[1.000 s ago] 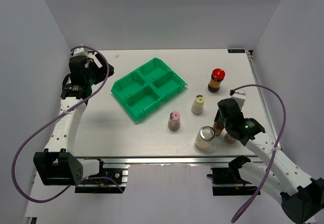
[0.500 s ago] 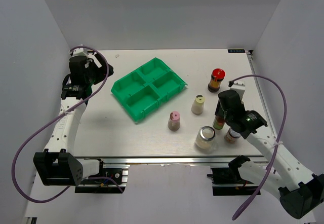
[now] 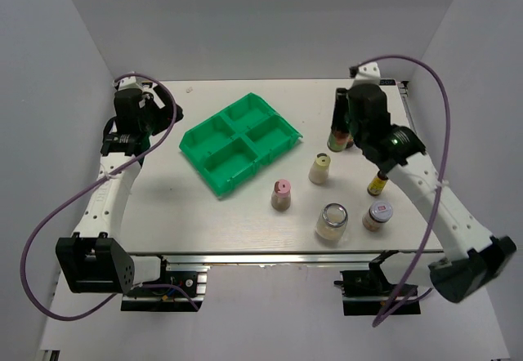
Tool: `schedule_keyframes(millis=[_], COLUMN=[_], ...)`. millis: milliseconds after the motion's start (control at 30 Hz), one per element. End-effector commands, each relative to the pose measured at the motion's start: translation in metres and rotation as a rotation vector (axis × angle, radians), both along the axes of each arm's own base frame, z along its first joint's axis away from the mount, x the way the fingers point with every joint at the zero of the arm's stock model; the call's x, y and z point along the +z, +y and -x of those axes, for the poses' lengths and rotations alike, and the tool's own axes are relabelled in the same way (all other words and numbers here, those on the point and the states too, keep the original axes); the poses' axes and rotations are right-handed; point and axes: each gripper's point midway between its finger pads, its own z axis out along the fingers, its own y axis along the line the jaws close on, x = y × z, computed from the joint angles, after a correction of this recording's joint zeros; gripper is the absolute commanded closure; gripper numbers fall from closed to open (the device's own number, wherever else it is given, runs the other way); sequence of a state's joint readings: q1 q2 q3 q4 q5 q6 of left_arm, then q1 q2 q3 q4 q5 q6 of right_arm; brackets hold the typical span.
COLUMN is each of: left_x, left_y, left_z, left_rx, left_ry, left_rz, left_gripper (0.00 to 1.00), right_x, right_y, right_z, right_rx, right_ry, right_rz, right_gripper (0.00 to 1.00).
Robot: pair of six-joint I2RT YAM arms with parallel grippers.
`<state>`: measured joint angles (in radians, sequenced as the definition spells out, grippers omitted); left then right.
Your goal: Organize the condiment bottles
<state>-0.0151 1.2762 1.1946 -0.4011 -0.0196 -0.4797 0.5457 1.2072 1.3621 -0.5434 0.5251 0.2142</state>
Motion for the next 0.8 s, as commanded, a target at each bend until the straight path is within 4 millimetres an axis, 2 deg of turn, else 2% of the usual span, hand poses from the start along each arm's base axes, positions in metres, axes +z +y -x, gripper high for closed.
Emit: schedule_keyframes(millis=[0,33,67,100,133,167,200,233,267,333,367,433,467,533,567,600,667,700,733,767], left_x=[0.023,0.021,0.022,0.022,0.021,0.021,0.021,0.02,0.02,0.017,0.017,0.015,0.013,0.012,0.01,0.01,0.01,0.011,0.011,0.01], left_y=[0.003,0.005,0.006,0.006,0.007,0.007,0.008,0.008,0.01,0.01,0.011,0.011,0.012,0.013,0.014,0.015,0.014,0.011,0.01,0.01], left_z=[-0.007,-0.008,-0.008,-0.008,-0.007,-0.008,-0.007,-0.008,-0.008,-0.007,-0.006,-0.007,-0.007,-0.007,-0.007,-0.007,-0.007,-0.007,-0.006,-0.005], left_rx=[0.016,0.025,0.03,0.031,0.033,0.036,0.036,0.039,0.046,0.049,0.05,0.053,0.053,0.056,0.06,0.067,0.058,0.044,0.039,0.036], left_ry=[-0.058,-0.053,-0.052,-0.05,-0.049,-0.05,-0.05,-0.047,-0.047,-0.043,-0.041,-0.04,-0.035,-0.03,-0.027,-0.027,-0.031,-0.036,-0.038,-0.036], left_rz=[-0.004,-0.007,-0.01,-0.015,-0.016,-0.017,-0.021,-0.022,-0.025,-0.028,-0.029,-0.03,-0.034,-0.042,-0.046,-0.049,-0.046,-0.04,-0.037,-0.038], left_gripper=[0.02,0.02,0.02,0.02,0.02,0.02,0.02,0.02,0.02,0.02,0.02,0.02,0.02,0.02,0.02,0.02,0.02,0.02,0.02,0.02], right_x=[0.066,0.085,0.075,0.079,0.1,0.085,0.086,0.106,0.088,0.089,0.09,0.094,0.095,0.094,0.085,0.087,0.072,0.074,0.057,0.05], right_y=[0.039,0.052,0.066,0.075,0.089,0.105,0.118,0.126,0.144,0.163,0.178,0.194,0.21,0.225,0.237,0.242,0.258,0.262,0.271,0.275], right_z=[-0.037,-0.044,-0.059,-0.066,-0.072,-0.09,-0.096,-0.104,-0.123,-0.139,-0.155,-0.167,-0.177,-0.184,-0.189,-0.192,-0.199,-0.202,-0.208,-0.212], right_rx=[0.122,0.164,0.188,0.208,0.255,0.279,0.321,0.333,0.351,0.381,0.393,0.417,0.431,0.446,0.451,0.453,0.464,0.457,0.458,0.461], right_ry=[-0.196,-0.236,-0.21,-0.216,-0.263,-0.237,-0.239,-0.282,-0.257,-0.267,-0.282,-0.315,-0.347,-0.384,-0.387,-0.414,-0.429,-0.462,-0.45,-0.45], right_rz=[-0.071,-0.102,-0.095,-0.103,-0.14,-0.136,-0.153,-0.177,-0.171,-0.189,-0.201,-0.217,-0.23,-0.236,-0.236,-0.247,-0.25,-0.255,-0.245,-0.238], right_gripper=[1.0,1.0,1.0,1.0,1.0,1.0,1.0,1.0,1.0,1.0,1.0,1.0,1.0,1.0,1.0,1.0,1.0,1.0,1.0,1.0])
